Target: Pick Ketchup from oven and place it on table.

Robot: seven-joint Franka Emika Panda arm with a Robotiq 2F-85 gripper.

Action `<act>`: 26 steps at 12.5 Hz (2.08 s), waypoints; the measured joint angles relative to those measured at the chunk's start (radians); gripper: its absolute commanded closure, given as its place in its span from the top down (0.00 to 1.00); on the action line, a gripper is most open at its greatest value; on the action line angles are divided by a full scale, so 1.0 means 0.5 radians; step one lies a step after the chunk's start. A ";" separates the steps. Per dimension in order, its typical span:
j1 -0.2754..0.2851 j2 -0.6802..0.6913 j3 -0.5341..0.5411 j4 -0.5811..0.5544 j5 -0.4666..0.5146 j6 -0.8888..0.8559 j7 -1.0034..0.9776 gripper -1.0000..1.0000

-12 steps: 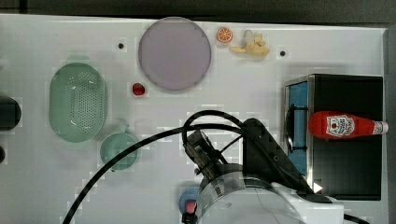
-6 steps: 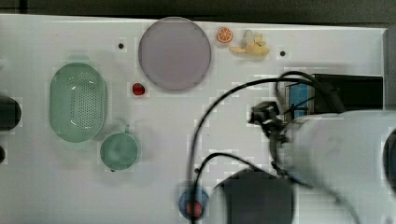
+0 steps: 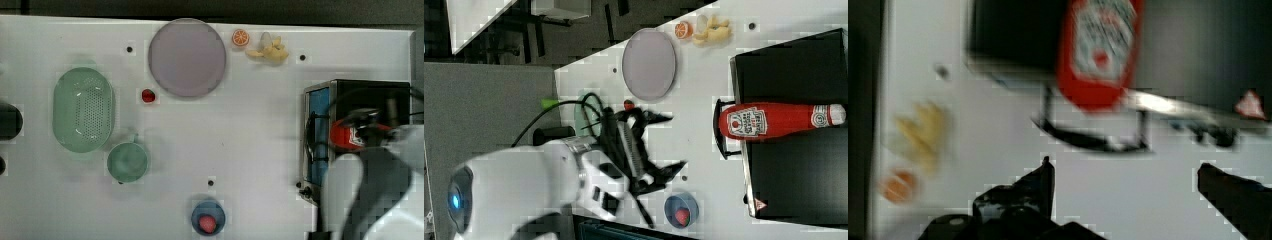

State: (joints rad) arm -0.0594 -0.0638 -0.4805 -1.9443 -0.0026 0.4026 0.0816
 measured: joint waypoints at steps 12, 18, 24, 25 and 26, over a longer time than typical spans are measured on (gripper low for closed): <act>-0.048 0.855 -0.156 0.154 0.277 0.384 0.001 0.83; -0.077 0.819 -0.162 0.221 0.382 0.335 0.007 0.62; 0.129 0.472 -0.164 0.707 0.063 -0.410 -0.005 0.62; 0.177 0.345 -0.063 0.736 0.058 -0.513 -0.004 0.62; 0.197 0.273 0.151 0.799 0.073 -0.536 0.000 0.62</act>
State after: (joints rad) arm 0.0389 0.0726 -0.4048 -1.5449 0.0341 0.1345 0.0816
